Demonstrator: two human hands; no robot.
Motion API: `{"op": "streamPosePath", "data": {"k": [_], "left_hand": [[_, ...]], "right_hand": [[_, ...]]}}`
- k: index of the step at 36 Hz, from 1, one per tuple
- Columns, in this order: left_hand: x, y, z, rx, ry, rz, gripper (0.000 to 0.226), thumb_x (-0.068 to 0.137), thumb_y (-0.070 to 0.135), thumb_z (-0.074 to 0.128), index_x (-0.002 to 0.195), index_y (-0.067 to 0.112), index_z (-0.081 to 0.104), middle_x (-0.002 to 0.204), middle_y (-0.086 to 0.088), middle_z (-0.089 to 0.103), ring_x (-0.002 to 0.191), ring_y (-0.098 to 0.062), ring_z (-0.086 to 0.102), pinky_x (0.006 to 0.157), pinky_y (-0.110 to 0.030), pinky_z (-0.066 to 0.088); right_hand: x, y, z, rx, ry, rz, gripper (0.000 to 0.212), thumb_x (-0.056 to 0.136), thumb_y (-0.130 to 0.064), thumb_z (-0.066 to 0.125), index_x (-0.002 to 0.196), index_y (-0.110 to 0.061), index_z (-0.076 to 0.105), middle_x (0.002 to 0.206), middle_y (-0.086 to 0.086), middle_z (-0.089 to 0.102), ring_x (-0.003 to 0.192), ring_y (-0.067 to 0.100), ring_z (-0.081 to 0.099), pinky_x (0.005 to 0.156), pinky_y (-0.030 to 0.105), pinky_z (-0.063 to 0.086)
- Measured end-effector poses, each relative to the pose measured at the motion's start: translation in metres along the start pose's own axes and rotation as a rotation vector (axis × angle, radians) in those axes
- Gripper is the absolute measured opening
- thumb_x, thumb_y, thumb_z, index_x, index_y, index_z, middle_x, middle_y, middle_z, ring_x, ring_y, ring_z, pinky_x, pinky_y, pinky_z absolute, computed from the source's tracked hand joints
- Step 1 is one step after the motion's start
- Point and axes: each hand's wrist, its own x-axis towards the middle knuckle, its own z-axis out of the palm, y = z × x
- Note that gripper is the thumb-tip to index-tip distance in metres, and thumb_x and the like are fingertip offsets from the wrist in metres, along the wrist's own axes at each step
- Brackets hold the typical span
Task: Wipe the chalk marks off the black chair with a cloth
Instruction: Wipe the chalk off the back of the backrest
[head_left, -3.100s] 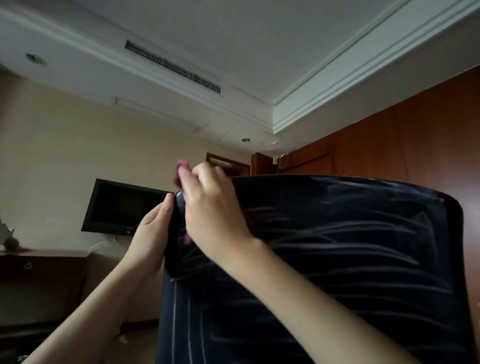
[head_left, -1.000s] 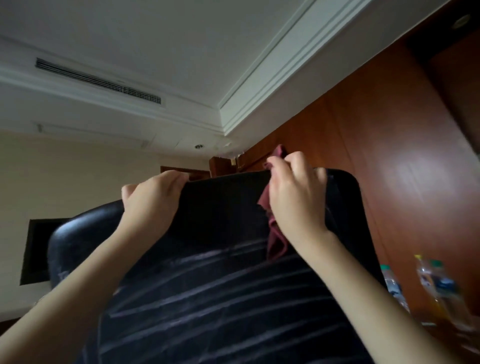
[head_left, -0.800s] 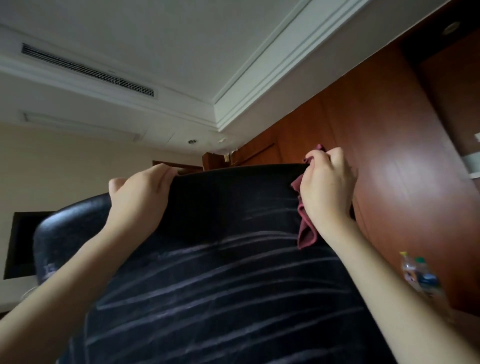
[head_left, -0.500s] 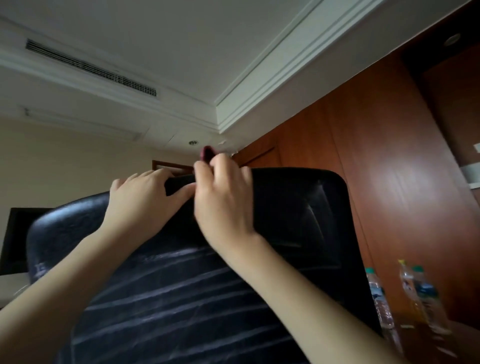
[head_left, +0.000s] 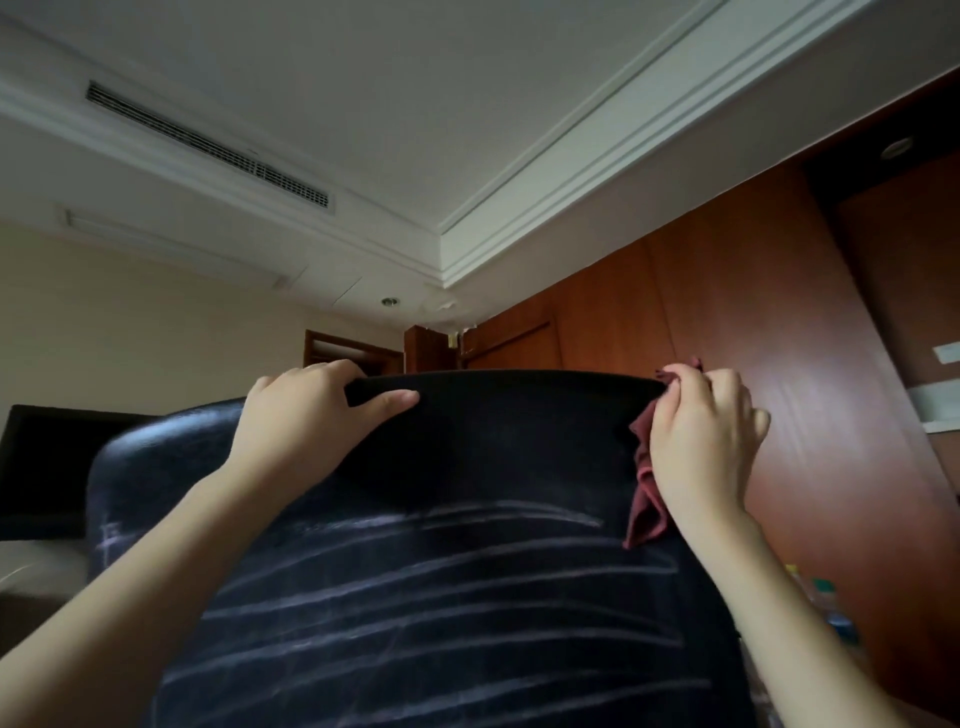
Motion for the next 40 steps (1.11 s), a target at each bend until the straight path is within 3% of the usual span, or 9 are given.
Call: {"op": "streamPosePath", "data": {"k": [4, 8, 15, 19, 24, 28, 31, 35, 40], "left_hand": [[0.002, 0.008, 0.009, 0.064, 0.077, 0.049, 0.076, 0.064, 0.084, 0.017, 0.080, 0.021, 0.057, 0.073, 0.008, 0.056, 0.070, -0.016, 0.049, 0.070, -0.032, 0.030], [0.003, 0.010, 0.014, 0.076, 0.102, 0.058, 0.074, 0.065, 0.083, 0.018, 0.078, 0.021, 0.056, 0.075, 0.006, 0.059, 0.071, -0.017, 0.049, 0.069, -0.032, 0.028], [-0.001, 0.002, 0.008, 0.061, 0.105, 0.058, 0.060, 0.074, 0.073, 0.029, 0.088, 0.023, 0.058, 0.085, 0.001, 0.061, 0.080, -0.025, 0.054, 0.069, -0.032, 0.030], [-0.003, -0.004, 0.000, 0.020, 0.035, 0.000, 0.066, 0.066, 0.080, 0.026, 0.086, 0.025, 0.057, 0.077, 0.006, 0.052, 0.072, -0.018, 0.046, 0.065, -0.032, 0.033], [-0.002, -0.007, -0.001, -0.017, 0.007, -0.023, 0.061, 0.066, 0.079, 0.031, 0.085, 0.028, 0.056, 0.078, 0.002, 0.056, 0.072, -0.021, 0.050, 0.060, -0.032, 0.035], [-0.001, 0.003, -0.005, -0.064, -0.053, -0.025, 0.040, 0.074, 0.073, 0.041, 0.087, 0.035, 0.047, 0.071, 0.011, 0.045, 0.075, -0.017, 0.046, 0.060, -0.031, 0.033], [0.001, 0.010, -0.010, -0.099, -0.117, -0.027, 0.027, 0.079, 0.067, 0.047, 0.076, 0.040, 0.043, 0.067, 0.017, 0.043, 0.062, -0.009, 0.042, 0.053, -0.028, 0.031], [-0.001, 0.014, -0.009, -0.094, -0.097, 0.004, 0.028, 0.083, 0.063, 0.044, 0.083, 0.035, 0.045, 0.068, 0.011, 0.040, 0.071, -0.013, 0.031, 0.078, -0.035, 0.028], [0.004, 0.010, -0.003, -0.008, -0.124, -0.031, 0.057, 0.072, 0.072, 0.033, 0.090, 0.021, 0.052, 0.080, -0.002, 0.052, 0.075, -0.019, 0.034, 0.102, -0.044, 0.025]], "right_hand": [[0.002, -0.013, 0.003, 0.017, 0.030, 0.028, 0.018, 0.087, 0.000, 0.056, 0.098, 0.000, 0.070, 0.085, 0.018, 0.059, 0.079, 0.036, 0.055, 0.077, 0.043, 0.038], [-0.009, -0.062, 0.000, 0.145, 0.103, -0.161, 0.025, 0.088, -0.015, 0.048, 0.094, -0.006, 0.070, 0.082, 0.010, 0.062, 0.072, 0.028, 0.057, 0.075, 0.038, 0.041], [-0.026, -0.165, 0.007, 0.382, 0.093, -0.493, 0.017, 0.082, -0.017, 0.053, 0.074, -0.008, 0.065, 0.068, 0.007, 0.056, 0.062, 0.027, 0.054, 0.062, 0.038, 0.036], [-0.008, -0.132, 0.005, 0.286, 0.084, -0.465, 0.019, 0.086, -0.023, 0.053, 0.075, -0.011, 0.062, 0.069, 0.005, 0.057, 0.066, 0.027, 0.054, 0.063, 0.038, 0.036], [0.012, -0.067, 0.001, 0.144, 0.062, -0.347, 0.025, 0.091, -0.024, 0.047, 0.076, -0.010, 0.060, 0.068, 0.004, 0.054, 0.067, 0.024, 0.049, 0.064, 0.034, 0.032], [0.011, -0.019, 0.000, 0.058, 0.042, -0.302, 0.022, 0.093, -0.023, 0.044, 0.083, -0.009, 0.057, 0.076, 0.006, 0.058, 0.072, 0.026, 0.052, 0.067, 0.035, 0.033], [-0.007, 0.019, -0.001, 0.035, 0.024, -0.285, 0.016, 0.093, -0.019, 0.047, 0.091, -0.004, 0.053, 0.081, 0.012, 0.061, 0.076, 0.031, 0.055, 0.069, 0.039, 0.038], [-0.054, 0.065, -0.007, 0.025, -0.011, -0.293, 0.013, 0.092, -0.017, 0.051, 0.090, -0.004, 0.047, 0.078, 0.014, 0.058, 0.073, 0.034, 0.055, 0.069, 0.043, 0.044], [-0.063, 0.079, -0.016, 0.066, -0.065, -0.291, 0.021, 0.091, -0.020, 0.048, 0.078, -0.004, 0.050, 0.068, 0.010, 0.054, 0.063, 0.031, 0.053, 0.066, 0.039, 0.042]]}}
